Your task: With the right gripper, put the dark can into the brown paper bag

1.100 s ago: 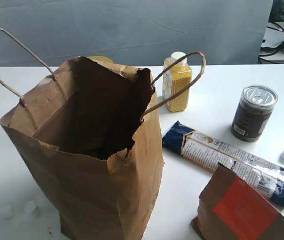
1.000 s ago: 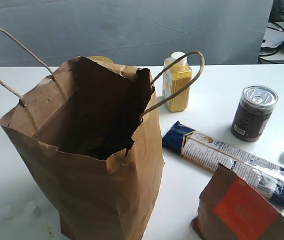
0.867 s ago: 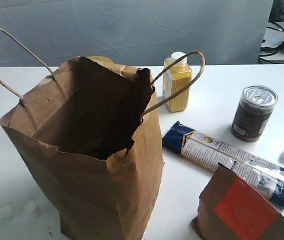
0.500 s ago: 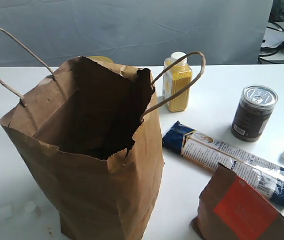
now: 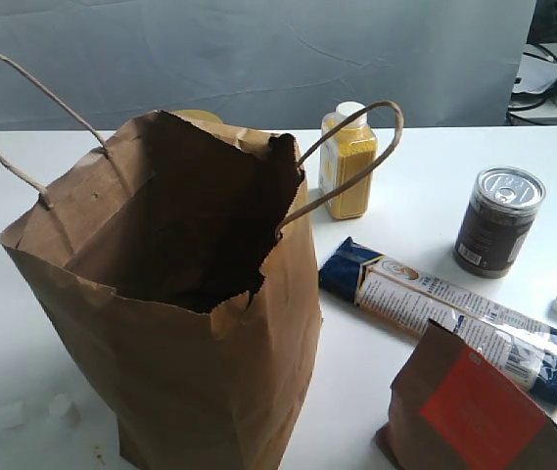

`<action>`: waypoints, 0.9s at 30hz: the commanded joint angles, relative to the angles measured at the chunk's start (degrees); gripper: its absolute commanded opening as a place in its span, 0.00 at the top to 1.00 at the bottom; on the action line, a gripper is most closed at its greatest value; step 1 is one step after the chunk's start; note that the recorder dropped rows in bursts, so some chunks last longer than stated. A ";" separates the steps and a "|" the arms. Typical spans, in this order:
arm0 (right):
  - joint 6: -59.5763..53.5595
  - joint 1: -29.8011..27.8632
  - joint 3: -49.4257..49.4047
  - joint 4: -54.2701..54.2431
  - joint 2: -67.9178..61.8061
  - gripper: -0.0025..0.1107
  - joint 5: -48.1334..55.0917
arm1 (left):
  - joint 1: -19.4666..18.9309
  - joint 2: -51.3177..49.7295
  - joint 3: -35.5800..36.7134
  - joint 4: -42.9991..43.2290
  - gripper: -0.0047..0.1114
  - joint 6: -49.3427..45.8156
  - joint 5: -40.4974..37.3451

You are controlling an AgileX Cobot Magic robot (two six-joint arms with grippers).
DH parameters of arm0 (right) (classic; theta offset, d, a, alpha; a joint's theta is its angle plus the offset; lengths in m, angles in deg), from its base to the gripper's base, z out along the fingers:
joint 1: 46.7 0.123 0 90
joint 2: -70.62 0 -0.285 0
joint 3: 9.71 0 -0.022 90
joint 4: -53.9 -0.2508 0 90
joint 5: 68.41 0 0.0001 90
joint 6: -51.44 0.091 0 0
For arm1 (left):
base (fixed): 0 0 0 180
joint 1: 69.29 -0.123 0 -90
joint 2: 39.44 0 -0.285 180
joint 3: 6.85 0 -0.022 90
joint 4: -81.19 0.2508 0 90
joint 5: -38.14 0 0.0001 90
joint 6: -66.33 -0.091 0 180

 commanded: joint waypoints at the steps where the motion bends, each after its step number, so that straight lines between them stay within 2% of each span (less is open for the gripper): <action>1: -1.41 0.13 3.58 -2.80 -6.98 0.22 1.87 | 0.35 0.20 0.20 0.15 0.96 0.20 0.39; 10: -1.95 -1.77 3.58 -2.07 -16.41 0.20 1.63 | 0.35 0.20 0.20 0.15 0.96 0.20 0.39; 27: -3.40 -2.10 3.58 -2.77 -27.40 0.20 -9.33 | 0.35 0.20 0.20 0.15 0.96 0.20 0.39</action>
